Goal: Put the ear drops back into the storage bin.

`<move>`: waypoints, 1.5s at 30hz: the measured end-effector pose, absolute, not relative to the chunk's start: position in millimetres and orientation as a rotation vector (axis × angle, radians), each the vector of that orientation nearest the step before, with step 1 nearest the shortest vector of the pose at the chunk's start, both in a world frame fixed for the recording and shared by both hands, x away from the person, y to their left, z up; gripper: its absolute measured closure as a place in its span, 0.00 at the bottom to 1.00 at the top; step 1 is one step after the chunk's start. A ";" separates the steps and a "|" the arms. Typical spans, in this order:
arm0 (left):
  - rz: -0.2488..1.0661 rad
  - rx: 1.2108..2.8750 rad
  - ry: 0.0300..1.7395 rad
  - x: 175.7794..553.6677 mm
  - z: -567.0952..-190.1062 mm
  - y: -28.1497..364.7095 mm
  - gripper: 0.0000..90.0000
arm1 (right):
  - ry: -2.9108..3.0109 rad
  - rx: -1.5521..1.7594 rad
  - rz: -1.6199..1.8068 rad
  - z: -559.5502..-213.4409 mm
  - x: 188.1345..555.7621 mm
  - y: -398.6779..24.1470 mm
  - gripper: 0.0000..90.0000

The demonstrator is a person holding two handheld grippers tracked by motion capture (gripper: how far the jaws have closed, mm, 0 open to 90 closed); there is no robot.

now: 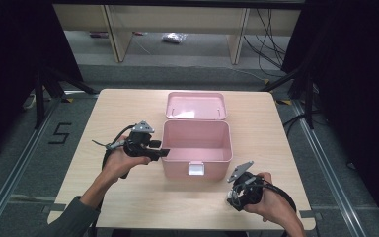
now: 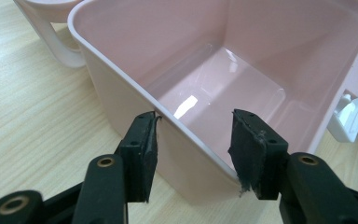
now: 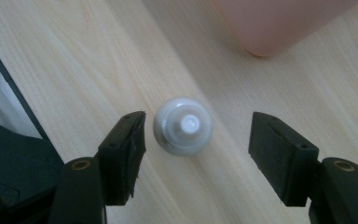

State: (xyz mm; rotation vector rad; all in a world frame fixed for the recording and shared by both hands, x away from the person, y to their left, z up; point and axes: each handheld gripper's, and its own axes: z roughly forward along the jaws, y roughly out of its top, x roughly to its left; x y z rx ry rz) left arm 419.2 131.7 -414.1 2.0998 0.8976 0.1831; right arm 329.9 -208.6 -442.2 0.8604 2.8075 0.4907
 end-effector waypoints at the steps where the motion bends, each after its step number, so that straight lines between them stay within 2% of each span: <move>1: 0.184 2.104 0.895 419.1 -414.0 132.0 0.56 | 2.812 0.866 0.490 -442.9 329.8 -207.6 0.43; 10: 0.187 2.098 0.898 418.5 -414.3 131.8 0.57 | 2.844 0.834 0.463 -446.7 333.4 -202.4 0.47; 22: 0.192 2.070 0.913 418.3 -415.4 131.3 0.56 | 2.900 0.779 0.444 -451.7 337.4 -198.0 0.67; 45: 0.187 2.093 0.904 418.3 -414.4 131.9 0.57 | 2.922 0.690 0.479 -421.6 337.2 -194.5 0.67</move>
